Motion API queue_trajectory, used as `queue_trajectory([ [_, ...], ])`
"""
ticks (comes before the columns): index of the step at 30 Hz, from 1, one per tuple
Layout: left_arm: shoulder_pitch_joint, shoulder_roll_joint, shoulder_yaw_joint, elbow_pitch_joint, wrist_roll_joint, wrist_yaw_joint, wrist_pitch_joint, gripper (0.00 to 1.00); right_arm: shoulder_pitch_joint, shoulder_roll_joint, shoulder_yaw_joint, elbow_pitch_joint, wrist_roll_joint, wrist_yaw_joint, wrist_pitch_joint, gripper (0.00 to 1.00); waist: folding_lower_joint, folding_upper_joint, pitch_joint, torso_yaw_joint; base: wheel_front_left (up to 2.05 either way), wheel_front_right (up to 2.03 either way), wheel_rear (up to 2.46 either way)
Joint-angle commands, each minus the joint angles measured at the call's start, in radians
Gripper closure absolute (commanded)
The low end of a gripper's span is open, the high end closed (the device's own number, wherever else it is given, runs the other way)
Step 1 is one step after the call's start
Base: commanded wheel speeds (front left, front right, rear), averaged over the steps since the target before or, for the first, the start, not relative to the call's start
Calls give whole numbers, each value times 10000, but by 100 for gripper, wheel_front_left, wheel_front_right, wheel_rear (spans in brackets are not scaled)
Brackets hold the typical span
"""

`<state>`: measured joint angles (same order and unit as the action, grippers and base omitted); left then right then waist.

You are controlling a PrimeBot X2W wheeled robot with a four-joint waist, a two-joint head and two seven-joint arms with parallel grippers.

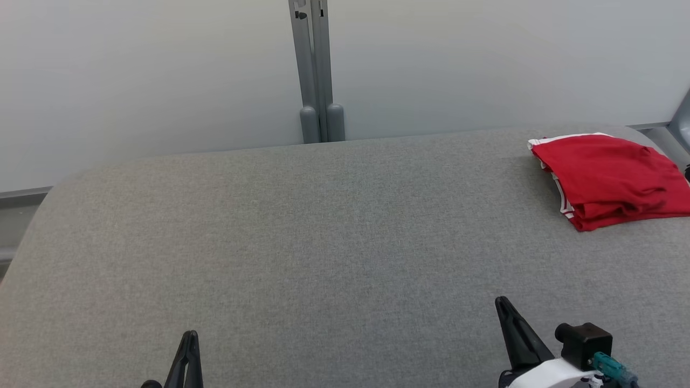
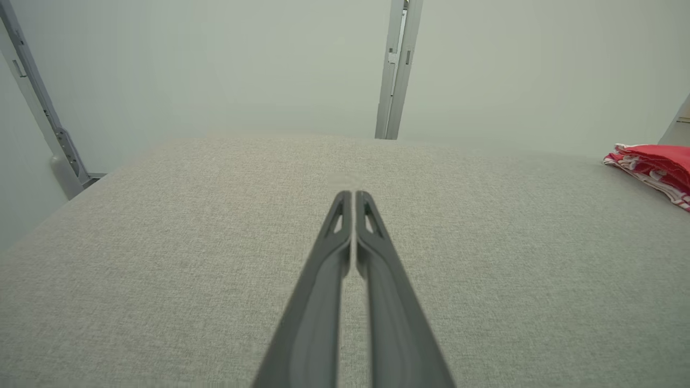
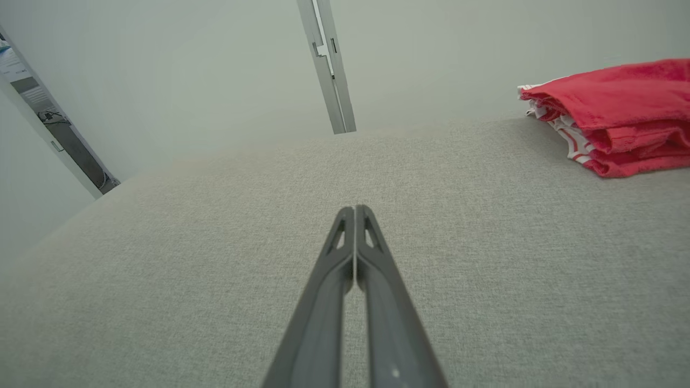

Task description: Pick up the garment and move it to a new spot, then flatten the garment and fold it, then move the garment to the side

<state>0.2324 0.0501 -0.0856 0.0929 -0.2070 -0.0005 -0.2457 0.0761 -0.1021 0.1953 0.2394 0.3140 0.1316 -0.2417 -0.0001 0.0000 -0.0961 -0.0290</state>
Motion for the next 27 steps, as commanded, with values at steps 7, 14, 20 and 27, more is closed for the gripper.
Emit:
queue_trajectory([
  [7,-562,122,177,59,-1738,-166,328,100,-425,-12,-318,-116,1586,-2,337,100,1,0,61,19,0,0,0],
  [14,-874,174,282,240,-3045,-290,597,100,-584,-3,-539,-99,2784,-3,613,100,1,0,118,36,0,0,0],
  [20,-1119,210,373,377,-4100,-387,813,100,-701,10,-725,-89,3746,-3,840,100,1,0,169,51,0,0,0],
  [27,-1369,242,474,492,-5179,-485,1046,100,-832,29,-925,-81,4743,-4,1085,100,1,0,225,68,0,0,0],
])
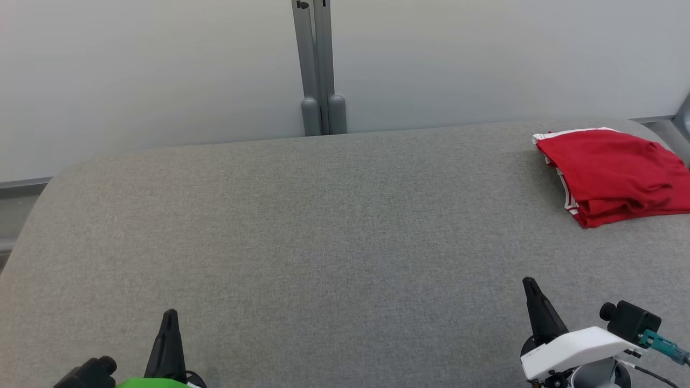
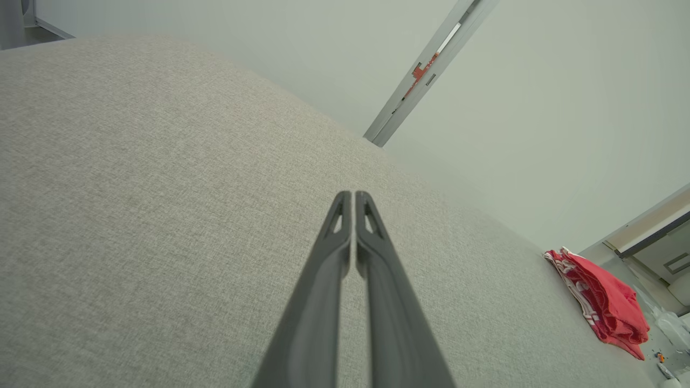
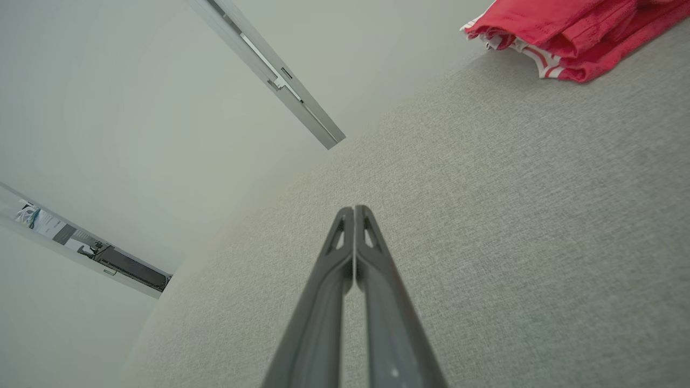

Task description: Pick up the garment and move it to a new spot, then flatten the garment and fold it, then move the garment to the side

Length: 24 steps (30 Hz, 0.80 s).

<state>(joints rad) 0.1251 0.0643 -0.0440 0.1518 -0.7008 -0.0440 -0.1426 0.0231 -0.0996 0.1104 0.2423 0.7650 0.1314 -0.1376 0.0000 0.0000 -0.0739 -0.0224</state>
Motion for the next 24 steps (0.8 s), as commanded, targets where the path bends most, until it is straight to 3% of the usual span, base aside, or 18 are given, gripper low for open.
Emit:
queue_trajectory([
  [1,-331,104,75,-83,-415,-68,55,100,-319,8,-107,-109,383,-2,81,100,0,0,13,4,0,0,0],
  [24,-1022,148,422,224,-3443,-347,763,100,-672,84,-710,-82,3164,-5,805,100,0,0,201,59,0,0,0],
])
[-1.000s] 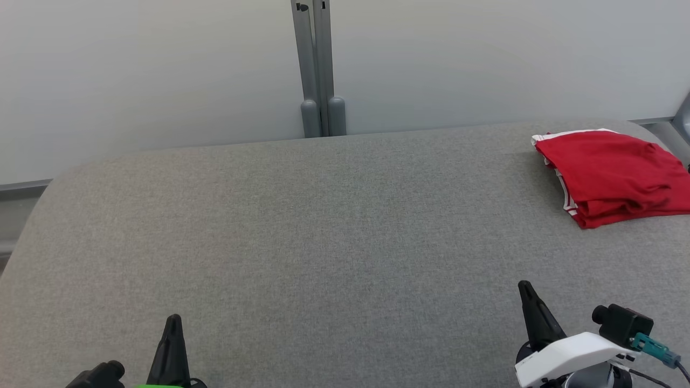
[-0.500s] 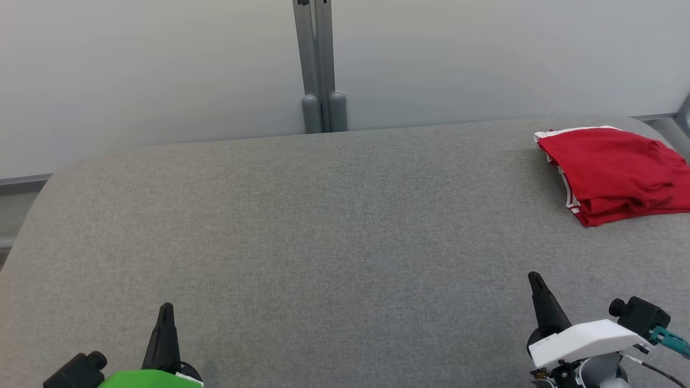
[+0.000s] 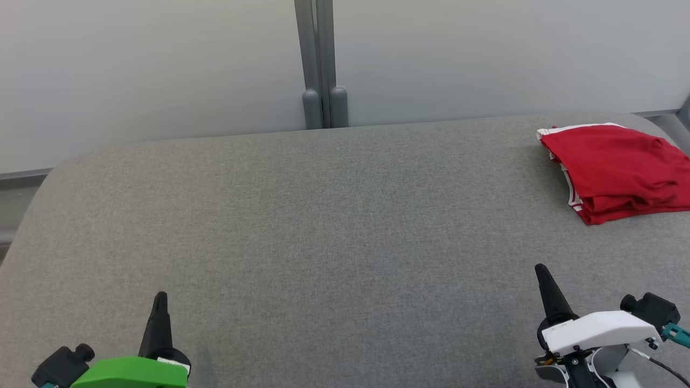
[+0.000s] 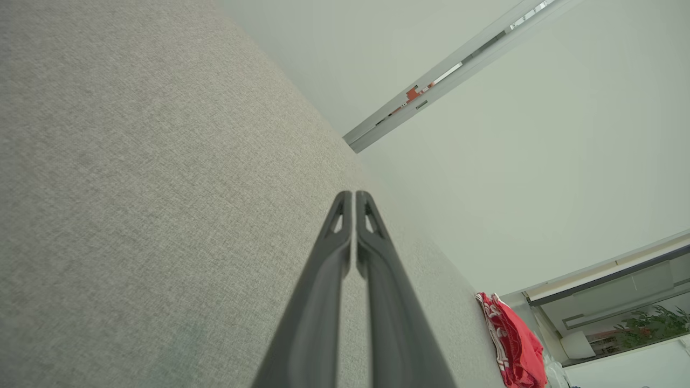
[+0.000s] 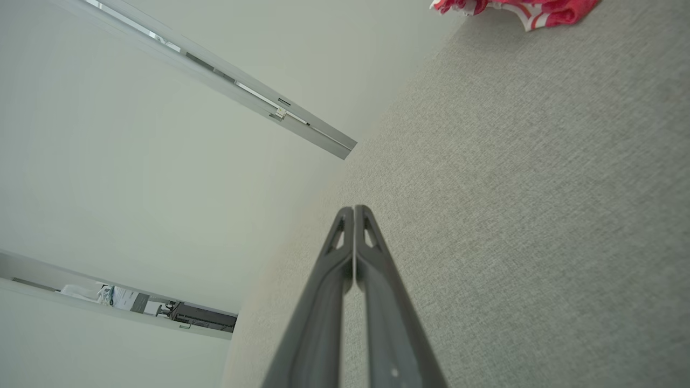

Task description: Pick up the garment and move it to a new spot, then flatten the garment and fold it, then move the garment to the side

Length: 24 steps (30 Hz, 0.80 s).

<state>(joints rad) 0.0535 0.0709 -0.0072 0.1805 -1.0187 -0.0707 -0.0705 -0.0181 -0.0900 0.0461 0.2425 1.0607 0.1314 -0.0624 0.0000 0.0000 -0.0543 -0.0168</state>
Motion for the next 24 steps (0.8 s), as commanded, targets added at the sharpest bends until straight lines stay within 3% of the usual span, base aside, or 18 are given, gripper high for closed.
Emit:
queue_trajectory([
  [1,-324,83,67,-52,-361,-89,69,100,-271,-10,-91,-83,304,-4,79,100,0,0,12,4,0,0,0],
  [24,-878,76,396,224,-2743,-312,685,100,-552,86,-613,-50,2490,-6,693,100,0,0,201,59,0,0,0],
])
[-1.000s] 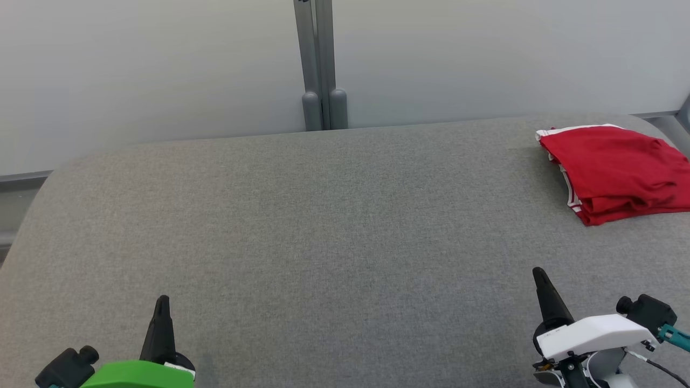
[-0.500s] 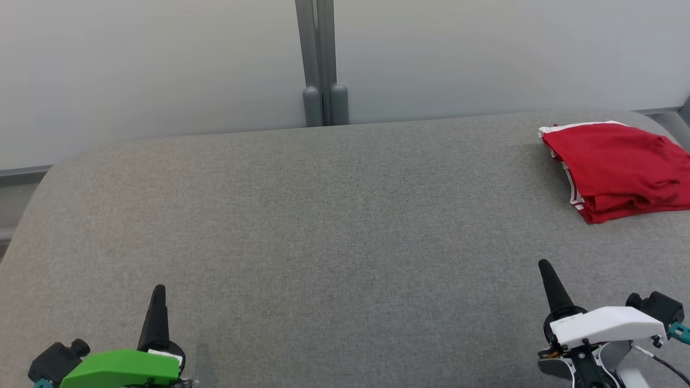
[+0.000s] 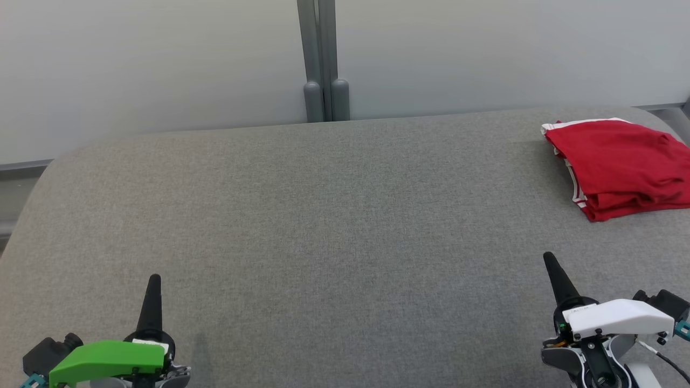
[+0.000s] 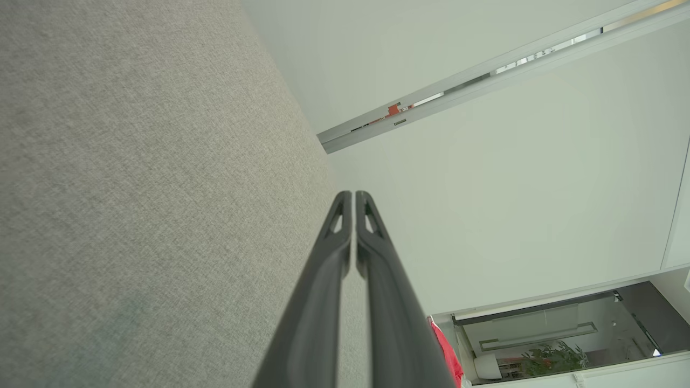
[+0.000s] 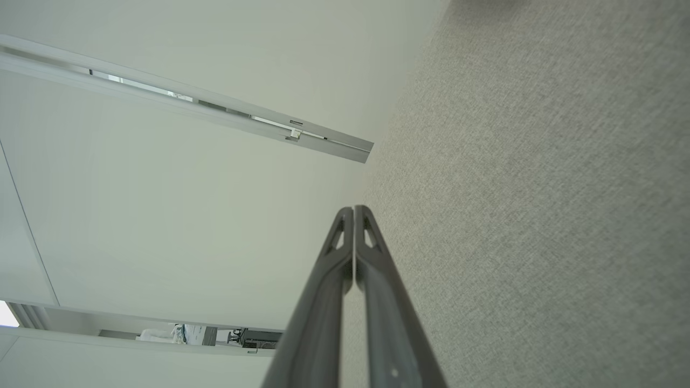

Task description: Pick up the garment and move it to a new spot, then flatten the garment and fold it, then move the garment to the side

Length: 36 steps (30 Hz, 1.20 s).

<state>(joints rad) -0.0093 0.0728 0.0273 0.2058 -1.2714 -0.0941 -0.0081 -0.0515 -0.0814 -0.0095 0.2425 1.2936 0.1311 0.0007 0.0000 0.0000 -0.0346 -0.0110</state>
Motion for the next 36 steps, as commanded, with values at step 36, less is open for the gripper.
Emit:
queue_trajectory([
  [36,-913,-2,514,325,-3068,-336,855,100,-547,146,-735,3,2816,-1,840,100,0,0,297,87,0,0,0],
])
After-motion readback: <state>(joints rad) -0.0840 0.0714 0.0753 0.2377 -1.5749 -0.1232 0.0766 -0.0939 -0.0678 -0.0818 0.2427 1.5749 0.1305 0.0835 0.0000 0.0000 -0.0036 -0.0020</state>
